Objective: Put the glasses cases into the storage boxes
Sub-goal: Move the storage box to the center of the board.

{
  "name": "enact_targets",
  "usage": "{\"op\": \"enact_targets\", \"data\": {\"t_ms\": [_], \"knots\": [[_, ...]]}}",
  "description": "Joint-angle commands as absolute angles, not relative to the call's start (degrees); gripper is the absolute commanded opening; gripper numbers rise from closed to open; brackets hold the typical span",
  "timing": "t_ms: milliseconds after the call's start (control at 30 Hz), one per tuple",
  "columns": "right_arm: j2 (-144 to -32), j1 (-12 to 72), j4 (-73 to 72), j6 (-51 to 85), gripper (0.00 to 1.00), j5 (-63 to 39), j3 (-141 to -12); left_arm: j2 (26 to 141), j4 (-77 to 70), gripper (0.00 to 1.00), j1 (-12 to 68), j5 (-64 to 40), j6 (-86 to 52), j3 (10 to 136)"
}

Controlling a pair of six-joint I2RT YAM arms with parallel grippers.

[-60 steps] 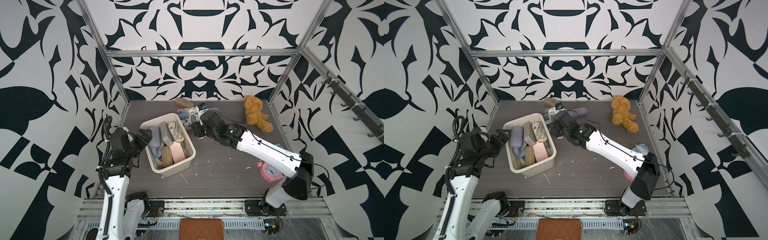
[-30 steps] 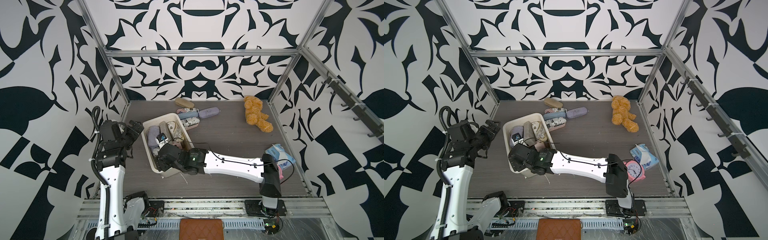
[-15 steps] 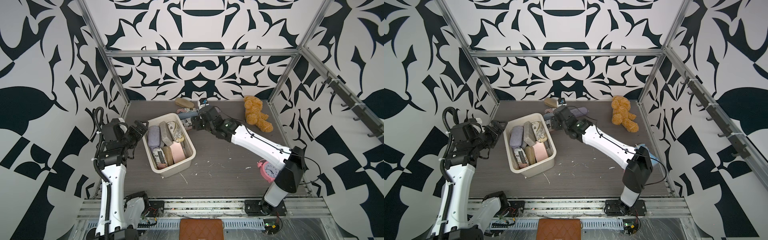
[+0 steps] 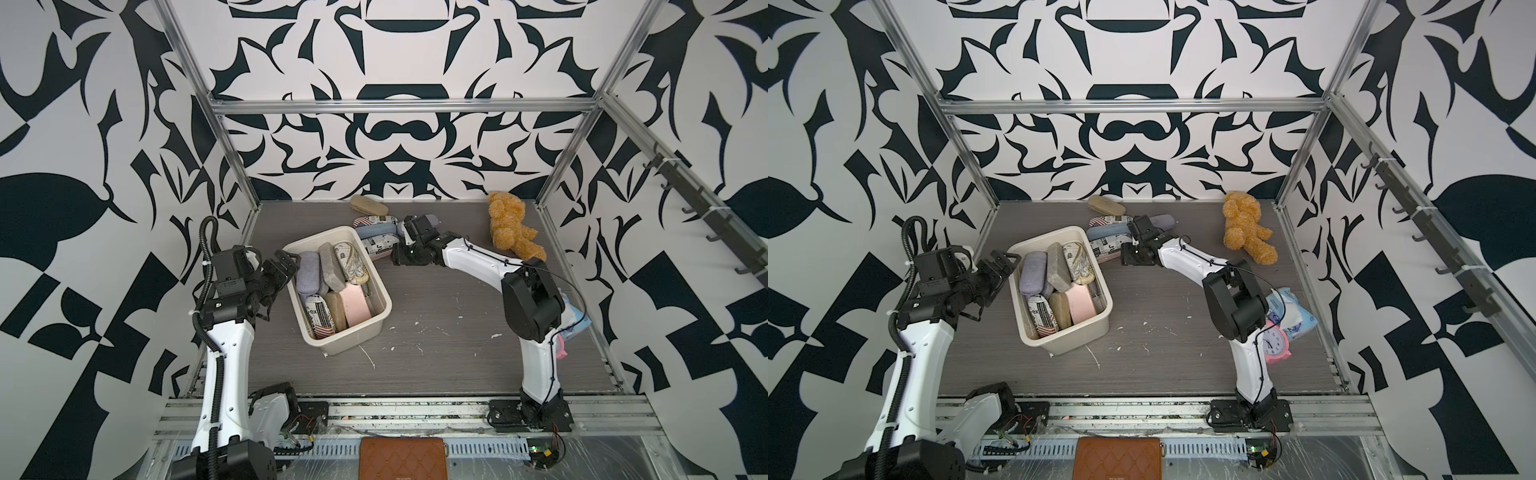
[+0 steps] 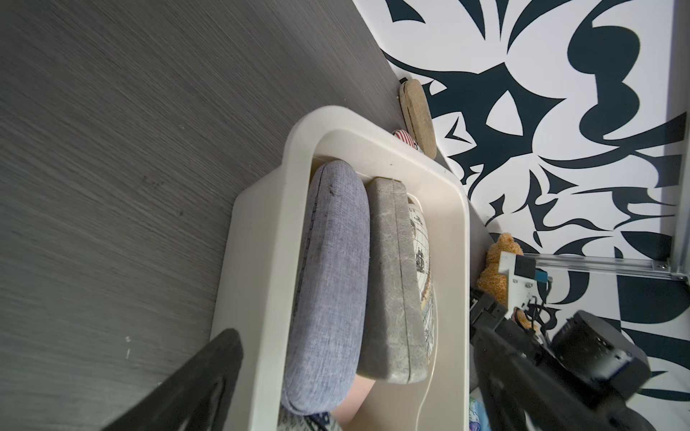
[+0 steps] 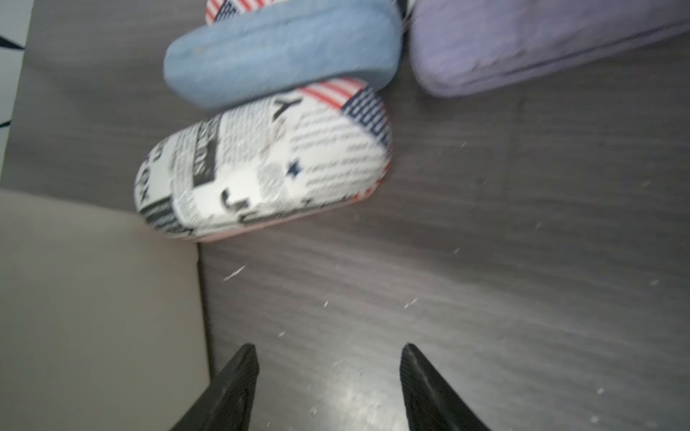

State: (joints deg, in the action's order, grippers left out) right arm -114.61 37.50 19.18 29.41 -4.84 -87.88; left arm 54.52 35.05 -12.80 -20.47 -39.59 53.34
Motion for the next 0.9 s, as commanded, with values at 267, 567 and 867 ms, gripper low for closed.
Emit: {"op": "enact_targets", "data": {"t_ms": [267, 567, 867], "knots": [[-108.04, 48.22, 9.82, 35.08, 0.62, -12.35, -83.41, 55.57, 34.12, 0.99, -9.53, -28.66, -39.84, 65.0], [-126.67, 49.92, 12.66, 37.61, 0.62, -18.01, -107.98, 54.87, 34.19, 0.99, -4.48, -26.82, -39.49, 65.24], [-118.19, 48.83, 10.66, 36.94, 0.62, -14.98, -101.63, 59.85, 35.33, 0.99, 1.45, -24.34, -34.2, 68.94]]}}
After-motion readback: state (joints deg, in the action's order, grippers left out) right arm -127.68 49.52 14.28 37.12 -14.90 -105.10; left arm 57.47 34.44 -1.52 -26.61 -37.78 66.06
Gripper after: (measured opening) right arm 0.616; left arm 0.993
